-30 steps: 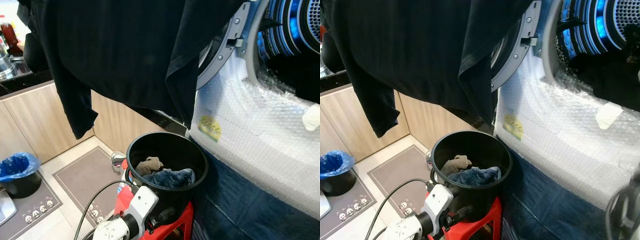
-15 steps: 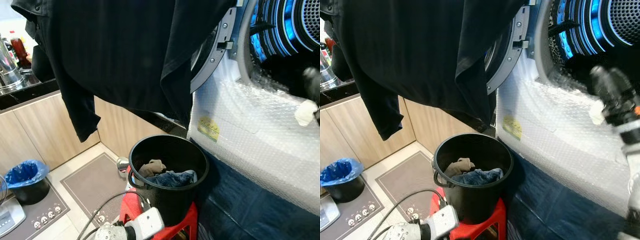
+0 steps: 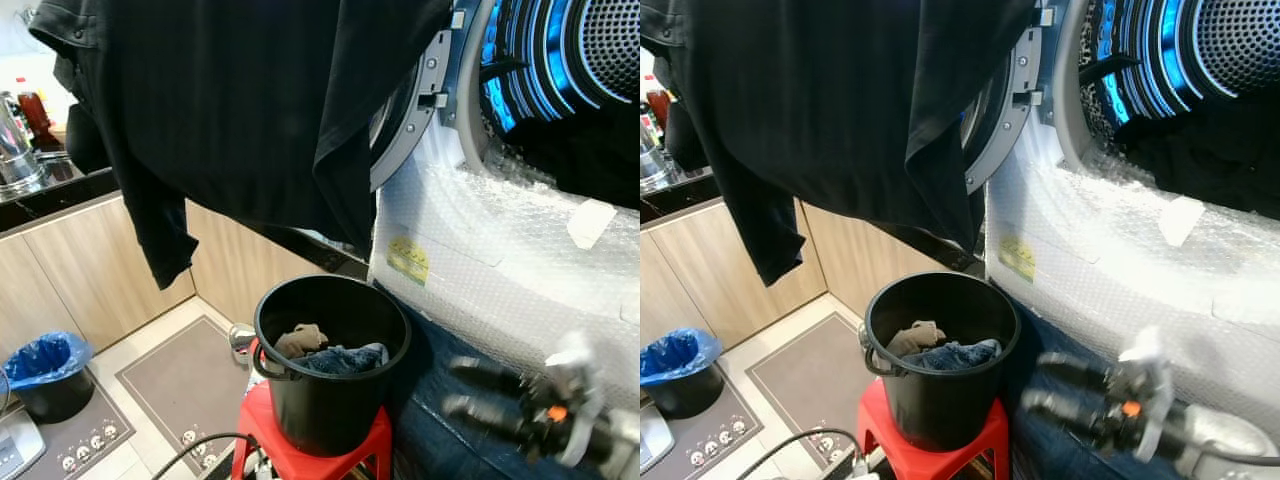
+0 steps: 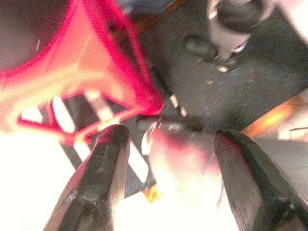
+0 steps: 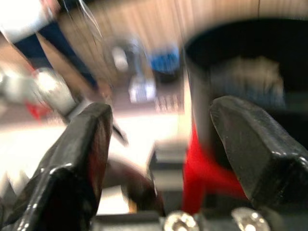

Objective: Clothes washing

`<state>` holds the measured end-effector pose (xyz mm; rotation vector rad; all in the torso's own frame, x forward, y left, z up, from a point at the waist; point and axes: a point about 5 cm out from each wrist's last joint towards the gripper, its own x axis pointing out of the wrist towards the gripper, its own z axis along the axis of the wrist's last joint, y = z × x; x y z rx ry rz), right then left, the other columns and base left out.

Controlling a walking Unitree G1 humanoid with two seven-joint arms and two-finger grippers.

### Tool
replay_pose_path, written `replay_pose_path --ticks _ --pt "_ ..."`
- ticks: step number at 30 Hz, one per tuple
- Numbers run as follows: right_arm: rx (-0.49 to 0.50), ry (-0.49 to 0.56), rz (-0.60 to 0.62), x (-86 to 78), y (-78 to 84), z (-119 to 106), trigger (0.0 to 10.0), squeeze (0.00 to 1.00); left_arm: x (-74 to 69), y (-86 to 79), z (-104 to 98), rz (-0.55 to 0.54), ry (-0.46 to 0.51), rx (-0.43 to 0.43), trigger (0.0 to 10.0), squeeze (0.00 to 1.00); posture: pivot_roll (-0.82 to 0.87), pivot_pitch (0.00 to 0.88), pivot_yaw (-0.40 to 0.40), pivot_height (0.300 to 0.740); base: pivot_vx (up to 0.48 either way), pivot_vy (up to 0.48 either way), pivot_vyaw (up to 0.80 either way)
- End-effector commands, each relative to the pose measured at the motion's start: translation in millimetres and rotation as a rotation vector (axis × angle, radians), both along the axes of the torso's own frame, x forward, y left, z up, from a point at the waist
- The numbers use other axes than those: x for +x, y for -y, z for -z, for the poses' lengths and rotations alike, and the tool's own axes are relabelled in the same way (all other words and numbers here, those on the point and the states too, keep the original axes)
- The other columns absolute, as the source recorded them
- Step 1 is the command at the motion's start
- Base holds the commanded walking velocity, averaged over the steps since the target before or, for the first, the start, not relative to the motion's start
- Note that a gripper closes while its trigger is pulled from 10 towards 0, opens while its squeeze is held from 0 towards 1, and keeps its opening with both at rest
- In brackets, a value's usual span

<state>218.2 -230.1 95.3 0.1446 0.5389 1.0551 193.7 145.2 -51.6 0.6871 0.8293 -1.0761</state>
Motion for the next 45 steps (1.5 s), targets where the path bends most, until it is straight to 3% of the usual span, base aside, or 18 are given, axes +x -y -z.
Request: replay_pose_path --ticks 1,6,9,13,15,17,27,33,36,41,45 --pt "-0.098 -0.042 0.002 -1.7 1.0 16.9 10.0 0.0 4.7 -9.3 3.1 -0.062 0.021 0.051 10.0 0.0 -0.1 0.0 0.034 0.74 0.0 0.0 0.0" --pt "-0.395 -0.176 0.115 0.1 6.0 73.0 10.0 0.0 3.9 -17.3 14.5 -0.207 0.065 0.106 10.0 0.0 -0.08 0.0 0.026 0.74 0.0 0.0 0.0" --pt "-0.544 -0.208 0.162 0.1 8.2 95.3 10.0 0.0 3.4 -21.3 18.9 -0.298 0.088 0.135 10.0 0.0 -0.07 0.0 0.018 0.74 0.0 0.0 0.0" --pt "-0.595 -0.221 0.186 1.7 10.1 103.1 10.0 0.0 3.0 -23.3 21.2 -0.329 0.102 0.161 10.0 0.0 -0.07 0.0 0.018 0.74 0.0 0.0 0.0" --pt "-0.699 -0.259 0.357 1.9 1.1 130.5 10.0 0.0 -4.0 -29.1 27.9 -0.515 0.121 0.182 10.0 0.0 -0.04 0.0 -0.002 0.74 0.0 0.0 0.0" --pt "-0.752 -0.269 0.426 -0.4 -8.0 142.7 10.0 0.0 -10.3 -32.7 32.0 -0.631 0.118 0.198 10.0 0.0 -0.03 0.0 -0.004 0.74 0.0 0.0 0.0" --pt "-0.705 -0.235 0.528 8.0 -23.1 148.5 10.0 0.0 -7.9 -30.5 32.0 -0.849 0.117 0.119 10.0 0.0 -0.03 0.0 -0.012 0.74 0.0 0.0 0.0" --pt "-0.677 -0.185 0.61 11.5 -23.5 147.5 10.0 0.0 -8.3 -24.0 32.7 -0.871 0.092 0.071 10.0 0.0 -0.04 0.0 -0.017 0.74 0.0 0.0 0.0" --pt "-0.63 -0.107 0.727 16.1 -22.9 143.9 10.0 0.0 -8.9 -16.5 33.4 -0.857 0.075 0.041 10.0 0.0 -0.04 0.0 -0.028 0.74 0.0 0.0 0.0" --pt "-0.635 -0.095 0.8 7.8 -19.1 148.5 10.0 0.0 -12.5 -10.5 35.1 -0.827 0.064 0.023 10.0 0.0 -0.04 0.0 -0.03 0.74 0.0 0.0 0.0" --pt "-0.63 -0.142 0.844 -9.2 -20.1 159.1 10.0 0.0 -23.8 -15.8 40.4 -0.886 0.034 0.046 10.0 0.0 -0.03 0.0 -0.022 0.74 0.0 0.0 0.0"
